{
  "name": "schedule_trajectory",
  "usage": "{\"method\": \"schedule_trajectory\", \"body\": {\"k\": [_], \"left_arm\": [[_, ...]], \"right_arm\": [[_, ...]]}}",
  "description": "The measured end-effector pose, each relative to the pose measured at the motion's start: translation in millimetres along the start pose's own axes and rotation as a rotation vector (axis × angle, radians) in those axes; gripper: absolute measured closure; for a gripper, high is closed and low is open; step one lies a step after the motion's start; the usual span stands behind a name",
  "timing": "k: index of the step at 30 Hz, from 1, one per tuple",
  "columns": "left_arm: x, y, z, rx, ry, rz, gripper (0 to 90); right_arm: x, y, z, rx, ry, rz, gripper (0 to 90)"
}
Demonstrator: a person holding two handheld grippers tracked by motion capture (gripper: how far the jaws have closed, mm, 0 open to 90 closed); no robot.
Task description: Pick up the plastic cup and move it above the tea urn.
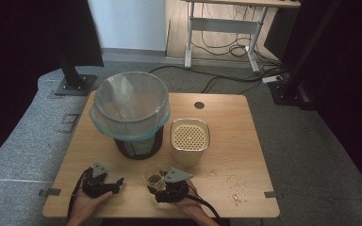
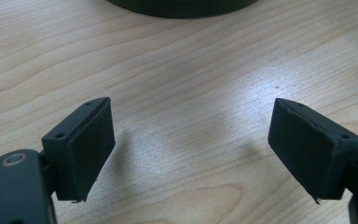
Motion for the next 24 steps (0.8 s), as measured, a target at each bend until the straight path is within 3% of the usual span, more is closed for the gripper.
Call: {"method": "schedule_trajectory", "body": {"k": [1, 5, 10, 18, 20, 24], "left_arm": [[-0.4, -0.5, -0.7, -0.003, -0.004, -0.002, 14.3], [-0.7, -1.0, -0.2, -0.006, -0.013, -0.005, 14.5], [-0.6, -1.5, 0.4, 0.0, -0.015, -0.009, 14.4], [-0.9, -1.0, -0.4, 0.01, -0.016, -0.005, 14.6], [-0.4, -1.4, -0.2, 0.009, -0.021, -0.008, 14.6], [-0.6, -1.4, -0.6, 0.0, -0.031, -0.012, 14.7]], "right_arm": [[9.7, 4.0, 1.6, -0.003, -0.007, 0.002, 29.3], [20.7, 10.4, 4.4, -0.022, -0.019, 0.005, 33.1], [19.9, 11.3, 5.0, -0.028, -0.02, 0.004, 36.5], [-12.7, 21.7, 8.0, -0.012, -0.022, 0.079, 37.5], [-28.9, 27.6, 8.9, -0.004, -0.024, 0.112, 38.0], [-49.5, 37.6, 10.7, -0.024, -0.063, 0.123, 38.6]]}}
Point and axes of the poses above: each handheld gripper's, and its own axes: x roughly forward along the jaws, y roughly out of its top, z roughly to its right, the point moved 6 cm from there along x, roughly forward along the jaws, and after that the axes turned 10 degrees about y, right-handed, at the moved point
